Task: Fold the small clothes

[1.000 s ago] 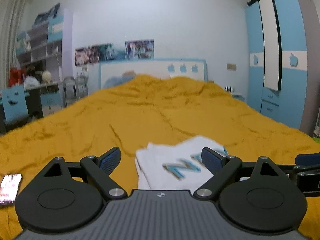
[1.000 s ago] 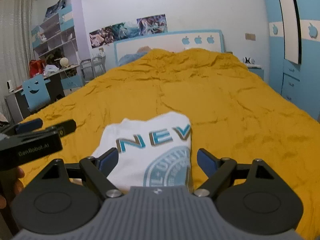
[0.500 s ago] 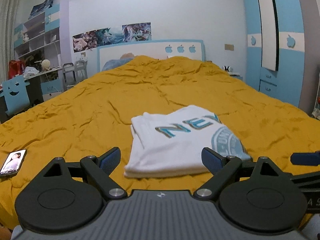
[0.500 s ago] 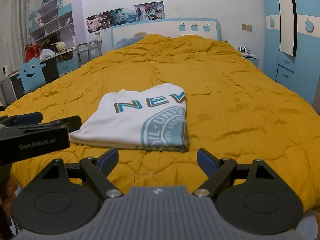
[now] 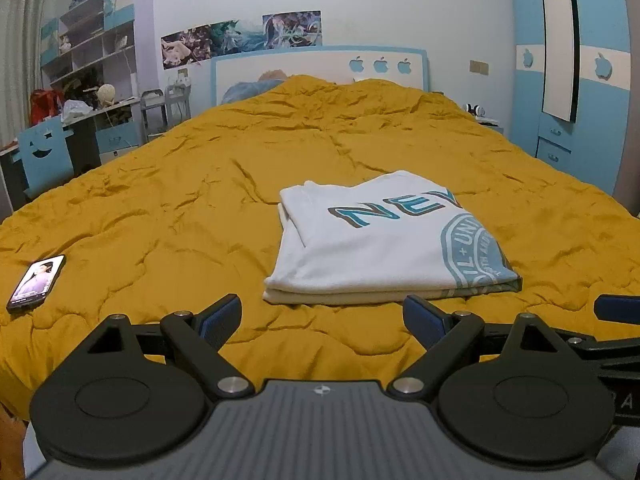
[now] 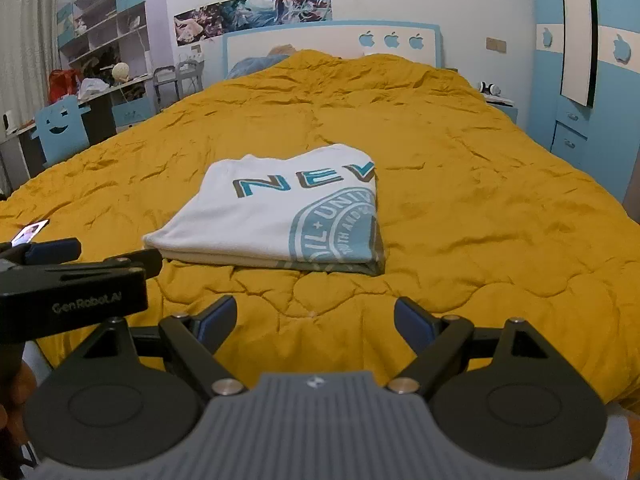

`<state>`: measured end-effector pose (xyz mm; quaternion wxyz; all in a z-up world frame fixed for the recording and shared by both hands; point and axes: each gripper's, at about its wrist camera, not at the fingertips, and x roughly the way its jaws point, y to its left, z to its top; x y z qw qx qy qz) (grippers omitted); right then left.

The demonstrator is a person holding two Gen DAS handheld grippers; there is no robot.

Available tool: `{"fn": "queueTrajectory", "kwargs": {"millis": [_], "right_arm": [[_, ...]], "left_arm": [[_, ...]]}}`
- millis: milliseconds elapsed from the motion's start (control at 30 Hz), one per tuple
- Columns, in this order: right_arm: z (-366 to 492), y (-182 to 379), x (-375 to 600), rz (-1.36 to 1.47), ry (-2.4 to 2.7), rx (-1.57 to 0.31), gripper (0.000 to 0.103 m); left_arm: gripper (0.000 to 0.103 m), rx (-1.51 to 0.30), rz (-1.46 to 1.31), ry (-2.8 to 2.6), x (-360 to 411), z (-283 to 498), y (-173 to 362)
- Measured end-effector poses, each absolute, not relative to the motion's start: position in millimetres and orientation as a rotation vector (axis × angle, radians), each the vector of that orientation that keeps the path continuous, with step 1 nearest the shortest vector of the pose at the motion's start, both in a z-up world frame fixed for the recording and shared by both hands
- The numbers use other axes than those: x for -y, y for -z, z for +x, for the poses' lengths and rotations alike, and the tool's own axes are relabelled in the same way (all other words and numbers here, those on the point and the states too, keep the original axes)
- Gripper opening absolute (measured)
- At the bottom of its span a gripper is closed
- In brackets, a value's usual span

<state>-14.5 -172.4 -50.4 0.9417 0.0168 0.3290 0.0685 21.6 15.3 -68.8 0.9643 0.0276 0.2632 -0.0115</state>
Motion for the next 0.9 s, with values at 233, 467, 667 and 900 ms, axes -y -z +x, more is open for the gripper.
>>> {"fn": "queueTrajectory", "kwargs": {"millis": [233,467,667,900], "right_arm": [[-15.6,51.4,176.1,0.05,-0.124,-0.667,0.082],[-15.6,50.7,175.8,0.053,-0.12,-0.661,0.082],[-18.7,49.5,174.8,0.057,-0.115,-0.653,0.082],[-19.8,48.6,174.6,0.057,-0.116,-0.65,0.082]], "left_arm": [[0.103,-0.531,0.065,0.026,-12.3,18.3,69.2],[0.103,-0.536,0.063,0.025,-12.5,18.7,69.6],[0.103,-0.536,0.065,0.026,-12.2,19.0,69.4],[0.103,-0.537,0.064,0.026,-11.5,18.7,69.3]]}}
